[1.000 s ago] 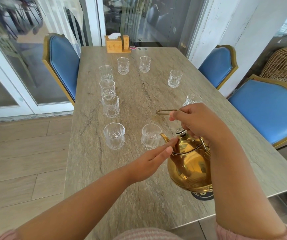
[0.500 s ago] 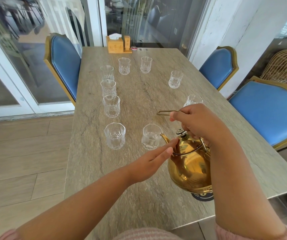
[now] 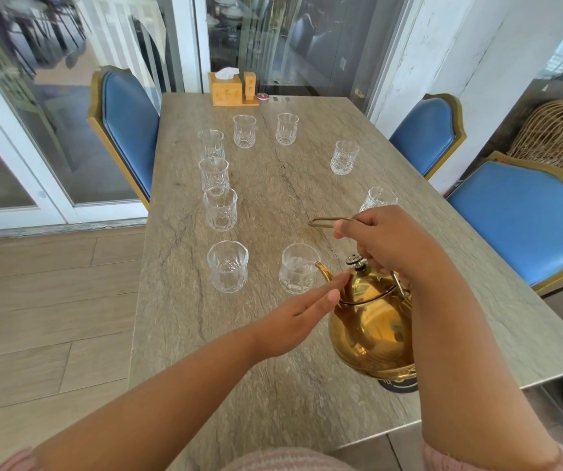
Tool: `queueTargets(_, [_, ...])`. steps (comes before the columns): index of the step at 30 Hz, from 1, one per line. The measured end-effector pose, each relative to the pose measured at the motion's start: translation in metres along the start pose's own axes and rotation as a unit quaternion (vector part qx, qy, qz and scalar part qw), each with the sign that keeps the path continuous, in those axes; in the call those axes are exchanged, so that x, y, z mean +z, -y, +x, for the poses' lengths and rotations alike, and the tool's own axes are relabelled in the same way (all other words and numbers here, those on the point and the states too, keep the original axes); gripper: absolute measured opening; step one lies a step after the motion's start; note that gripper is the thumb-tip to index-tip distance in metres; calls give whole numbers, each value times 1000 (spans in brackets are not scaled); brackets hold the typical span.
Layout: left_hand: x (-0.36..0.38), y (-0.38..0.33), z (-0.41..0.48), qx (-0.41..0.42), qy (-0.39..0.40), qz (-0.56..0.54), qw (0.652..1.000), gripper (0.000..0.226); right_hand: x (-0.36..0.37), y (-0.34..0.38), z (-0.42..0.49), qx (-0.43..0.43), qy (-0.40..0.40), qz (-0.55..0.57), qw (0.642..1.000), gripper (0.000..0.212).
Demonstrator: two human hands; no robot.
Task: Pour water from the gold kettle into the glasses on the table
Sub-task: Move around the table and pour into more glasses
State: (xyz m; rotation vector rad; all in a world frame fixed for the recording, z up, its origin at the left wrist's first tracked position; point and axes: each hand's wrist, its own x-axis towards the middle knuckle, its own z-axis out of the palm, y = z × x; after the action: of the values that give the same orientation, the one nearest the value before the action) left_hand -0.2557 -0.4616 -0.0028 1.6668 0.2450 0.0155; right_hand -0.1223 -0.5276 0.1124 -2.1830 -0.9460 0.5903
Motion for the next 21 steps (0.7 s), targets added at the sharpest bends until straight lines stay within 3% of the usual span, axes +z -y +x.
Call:
queueTargets(10, [-2,3,1,17,4,23,1000,54,4,-10,-17,31,-75,131,988,26])
queueTargets(17, [-2,5,-1,27,9,91,995,57,14,-24,-39,93,-166,275,942,34])
queueTargets(21, [-2,13,-10,62,-8,200,978,51,25,-30,-57,95,-192,333,918,36])
